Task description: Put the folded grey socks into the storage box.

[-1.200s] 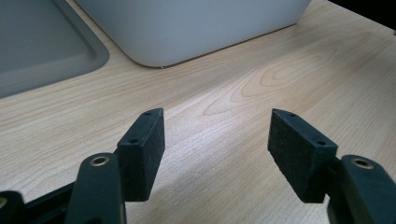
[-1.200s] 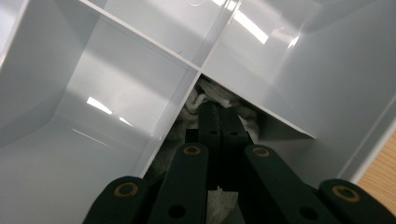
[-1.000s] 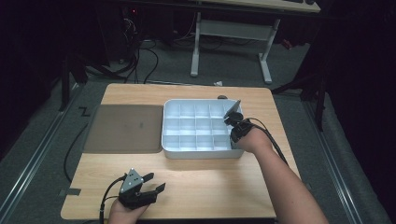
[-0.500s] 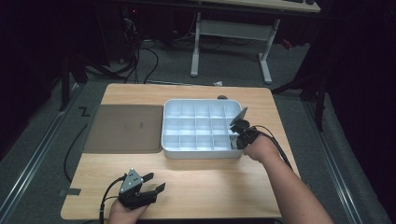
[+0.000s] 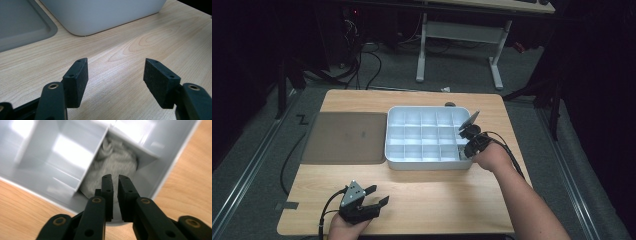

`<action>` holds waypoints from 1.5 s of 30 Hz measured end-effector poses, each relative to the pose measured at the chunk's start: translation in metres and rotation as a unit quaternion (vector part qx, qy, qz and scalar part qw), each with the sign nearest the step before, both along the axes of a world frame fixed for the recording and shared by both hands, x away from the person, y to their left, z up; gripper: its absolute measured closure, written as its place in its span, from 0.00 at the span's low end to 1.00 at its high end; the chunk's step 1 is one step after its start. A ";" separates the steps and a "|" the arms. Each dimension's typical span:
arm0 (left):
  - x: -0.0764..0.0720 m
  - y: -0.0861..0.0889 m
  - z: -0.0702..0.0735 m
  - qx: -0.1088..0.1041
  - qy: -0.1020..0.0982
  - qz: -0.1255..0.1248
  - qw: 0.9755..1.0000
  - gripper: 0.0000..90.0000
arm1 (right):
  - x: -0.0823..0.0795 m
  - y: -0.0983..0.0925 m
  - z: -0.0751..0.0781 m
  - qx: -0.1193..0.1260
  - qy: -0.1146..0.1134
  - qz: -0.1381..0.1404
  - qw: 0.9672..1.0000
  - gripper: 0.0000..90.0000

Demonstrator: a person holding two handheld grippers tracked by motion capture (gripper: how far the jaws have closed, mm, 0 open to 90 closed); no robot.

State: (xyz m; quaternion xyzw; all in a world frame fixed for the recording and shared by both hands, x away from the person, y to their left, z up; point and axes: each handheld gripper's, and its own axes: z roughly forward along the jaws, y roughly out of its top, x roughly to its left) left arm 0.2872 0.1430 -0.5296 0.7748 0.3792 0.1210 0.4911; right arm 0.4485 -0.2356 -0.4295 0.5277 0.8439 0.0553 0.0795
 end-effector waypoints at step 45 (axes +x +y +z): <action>-0.003 -0.010 -0.001 0.008 0.000 -0.008 1.000 0.41 | -0.122 -0.055 0.005 0.114 -0.226 -0.014 0.967 0.55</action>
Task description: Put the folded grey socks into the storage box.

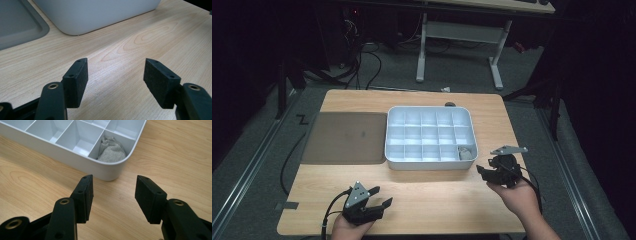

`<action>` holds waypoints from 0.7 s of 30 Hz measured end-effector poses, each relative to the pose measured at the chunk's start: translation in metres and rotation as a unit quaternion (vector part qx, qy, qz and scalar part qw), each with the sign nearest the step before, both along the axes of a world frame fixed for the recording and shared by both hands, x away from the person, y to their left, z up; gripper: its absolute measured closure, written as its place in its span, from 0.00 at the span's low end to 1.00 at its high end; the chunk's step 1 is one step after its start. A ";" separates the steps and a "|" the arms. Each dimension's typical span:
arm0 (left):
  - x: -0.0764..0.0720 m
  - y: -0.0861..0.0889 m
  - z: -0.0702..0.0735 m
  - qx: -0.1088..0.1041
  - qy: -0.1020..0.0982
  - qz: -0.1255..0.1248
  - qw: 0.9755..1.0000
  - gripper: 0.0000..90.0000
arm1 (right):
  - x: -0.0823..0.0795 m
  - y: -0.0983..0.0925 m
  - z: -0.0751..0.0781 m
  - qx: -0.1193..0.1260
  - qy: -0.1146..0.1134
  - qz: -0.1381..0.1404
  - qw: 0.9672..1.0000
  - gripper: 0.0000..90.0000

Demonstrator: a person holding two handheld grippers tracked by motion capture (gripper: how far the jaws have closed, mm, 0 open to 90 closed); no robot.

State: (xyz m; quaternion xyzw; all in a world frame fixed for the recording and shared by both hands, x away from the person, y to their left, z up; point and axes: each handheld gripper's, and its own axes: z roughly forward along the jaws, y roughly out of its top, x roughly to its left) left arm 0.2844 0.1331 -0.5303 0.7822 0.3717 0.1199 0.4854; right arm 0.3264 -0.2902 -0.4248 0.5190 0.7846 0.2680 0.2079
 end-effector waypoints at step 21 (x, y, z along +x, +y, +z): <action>-0.004 -0.003 0.005 -0.006 -0.012 0.000 1.000 0.41 | -0.063 0.022 -0.094 0.069 -0.115 -0.020 0.991 0.49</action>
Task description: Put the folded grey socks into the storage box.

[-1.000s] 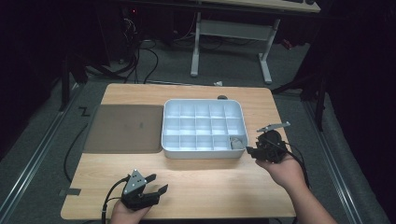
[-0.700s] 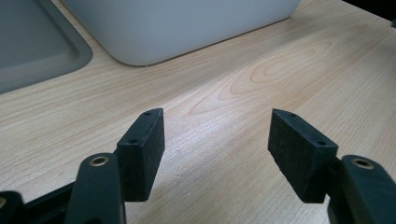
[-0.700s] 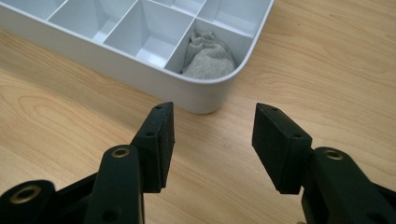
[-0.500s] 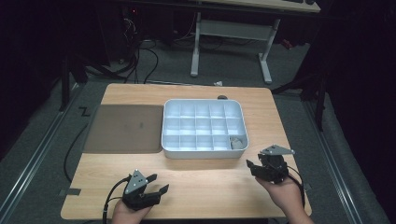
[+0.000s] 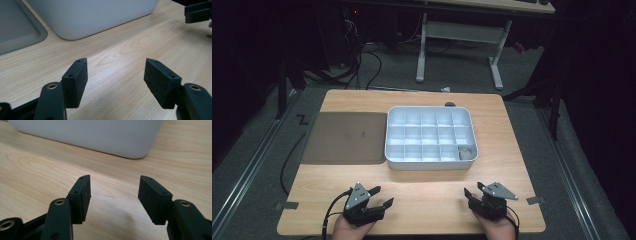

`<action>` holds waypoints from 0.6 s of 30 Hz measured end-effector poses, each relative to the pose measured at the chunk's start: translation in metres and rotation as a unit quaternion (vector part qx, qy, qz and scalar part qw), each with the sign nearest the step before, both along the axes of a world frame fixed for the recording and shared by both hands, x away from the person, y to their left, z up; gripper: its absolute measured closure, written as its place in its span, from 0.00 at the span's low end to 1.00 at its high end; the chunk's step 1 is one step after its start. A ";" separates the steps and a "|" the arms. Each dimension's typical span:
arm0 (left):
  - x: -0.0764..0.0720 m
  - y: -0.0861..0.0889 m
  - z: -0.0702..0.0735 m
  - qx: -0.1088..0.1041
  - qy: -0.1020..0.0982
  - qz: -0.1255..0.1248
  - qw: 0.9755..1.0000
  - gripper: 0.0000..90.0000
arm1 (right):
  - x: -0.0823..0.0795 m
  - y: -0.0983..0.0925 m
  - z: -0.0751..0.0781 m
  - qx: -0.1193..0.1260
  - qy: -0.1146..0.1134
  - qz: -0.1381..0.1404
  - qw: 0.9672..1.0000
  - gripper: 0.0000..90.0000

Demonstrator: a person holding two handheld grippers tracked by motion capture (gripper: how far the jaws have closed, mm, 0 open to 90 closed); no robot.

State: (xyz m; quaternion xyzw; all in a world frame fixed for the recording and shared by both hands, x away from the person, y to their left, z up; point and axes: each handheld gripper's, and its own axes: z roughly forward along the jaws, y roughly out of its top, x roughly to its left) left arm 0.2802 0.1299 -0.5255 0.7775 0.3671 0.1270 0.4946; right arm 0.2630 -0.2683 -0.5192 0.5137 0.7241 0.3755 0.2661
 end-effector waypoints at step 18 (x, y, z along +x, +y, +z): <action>-0.002 0.006 0.003 -0.004 -0.002 0.022 1.000 0.41 | -0.020 -0.002 -0.005 -0.001 -0.032 0.007 0.999 0.50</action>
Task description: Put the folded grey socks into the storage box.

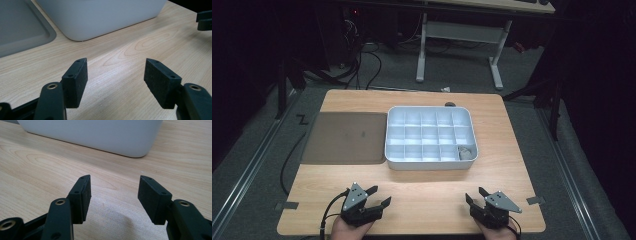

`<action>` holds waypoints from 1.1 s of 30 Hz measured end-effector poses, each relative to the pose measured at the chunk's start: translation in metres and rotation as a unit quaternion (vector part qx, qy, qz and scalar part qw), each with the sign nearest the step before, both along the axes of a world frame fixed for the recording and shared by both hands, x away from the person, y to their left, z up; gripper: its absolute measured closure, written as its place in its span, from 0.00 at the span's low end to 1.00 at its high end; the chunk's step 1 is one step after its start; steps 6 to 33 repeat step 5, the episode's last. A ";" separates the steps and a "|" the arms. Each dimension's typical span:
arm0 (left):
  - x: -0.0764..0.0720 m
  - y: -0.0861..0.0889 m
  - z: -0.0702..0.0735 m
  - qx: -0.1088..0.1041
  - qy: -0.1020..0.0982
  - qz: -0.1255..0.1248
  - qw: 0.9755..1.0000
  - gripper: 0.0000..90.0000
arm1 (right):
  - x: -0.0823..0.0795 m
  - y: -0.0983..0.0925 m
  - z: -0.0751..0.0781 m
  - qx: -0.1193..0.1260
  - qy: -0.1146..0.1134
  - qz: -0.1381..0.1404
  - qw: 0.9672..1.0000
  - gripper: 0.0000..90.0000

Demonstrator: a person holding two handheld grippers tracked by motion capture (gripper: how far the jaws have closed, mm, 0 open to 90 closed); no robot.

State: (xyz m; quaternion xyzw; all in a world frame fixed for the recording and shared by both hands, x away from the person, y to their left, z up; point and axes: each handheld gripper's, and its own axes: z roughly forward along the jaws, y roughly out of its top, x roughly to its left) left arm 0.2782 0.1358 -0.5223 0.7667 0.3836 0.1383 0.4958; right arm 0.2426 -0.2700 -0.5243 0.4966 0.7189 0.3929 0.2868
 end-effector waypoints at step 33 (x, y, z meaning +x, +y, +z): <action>0.002 0.003 0.000 -0.014 0.005 0.008 1.000 0.40 | -0.001 -0.005 0.005 0.009 -0.009 -0.008 1.000 0.49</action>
